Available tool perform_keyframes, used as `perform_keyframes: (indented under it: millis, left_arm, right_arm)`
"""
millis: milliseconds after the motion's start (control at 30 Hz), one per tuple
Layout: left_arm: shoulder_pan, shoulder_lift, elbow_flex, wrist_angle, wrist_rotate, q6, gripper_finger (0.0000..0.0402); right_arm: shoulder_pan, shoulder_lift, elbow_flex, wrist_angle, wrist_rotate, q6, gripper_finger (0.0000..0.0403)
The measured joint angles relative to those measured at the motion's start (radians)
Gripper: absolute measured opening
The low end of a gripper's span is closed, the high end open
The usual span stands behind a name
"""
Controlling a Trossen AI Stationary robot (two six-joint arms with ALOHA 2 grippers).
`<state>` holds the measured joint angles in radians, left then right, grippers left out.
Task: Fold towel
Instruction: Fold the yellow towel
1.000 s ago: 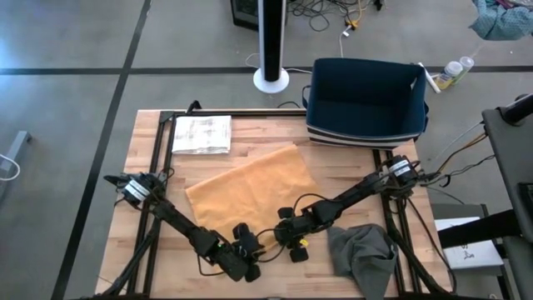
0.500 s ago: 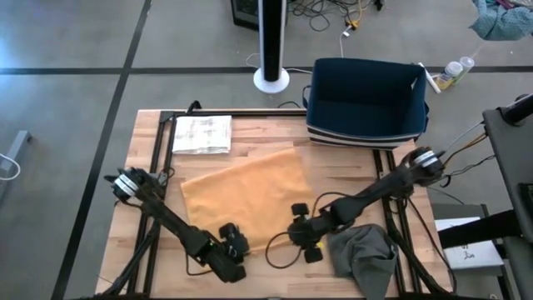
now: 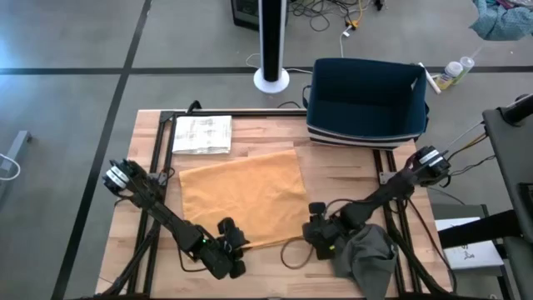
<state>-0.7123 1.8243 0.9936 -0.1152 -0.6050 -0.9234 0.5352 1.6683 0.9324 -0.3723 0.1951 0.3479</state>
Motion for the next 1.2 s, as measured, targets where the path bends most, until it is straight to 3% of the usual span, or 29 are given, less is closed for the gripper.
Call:
perform_keyframes:
  millis: [167,533,733,1000,1200]
  left_arm:
    - [0.015,0.112,0.026,0.177,-0.038,0.050,0.0076]
    - [0.060,0.259,0.133,0.237,-0.085,0.073,0.0076]
    - [0.065,0.259,0.165,0.234,-0.085,0.106,0.0076]
    - [0.066,0.255,0.239,0.236,-0.086,0.144,0.0076]
    - [0.100,0.256,0.298,0.251,-0.017,0.248,0.0076]
  right_arm:
    - [0.037,-0.026,0.006,-0.101,0.126,-0.077,0.0161]
    - [0.022,0.010,-0.010,-0.116,0.130,-0.131,0.0146]
    - [0.006,0.046,-0.012,-0.080,0.146,-0.184,0.0102]
    - [-0.005,0.033,0.049,-0.111,0.145,-0.193,0.0009]
    - [-0.011,0.024,0.086,-0.136,0.134,-0.210,0.0013]
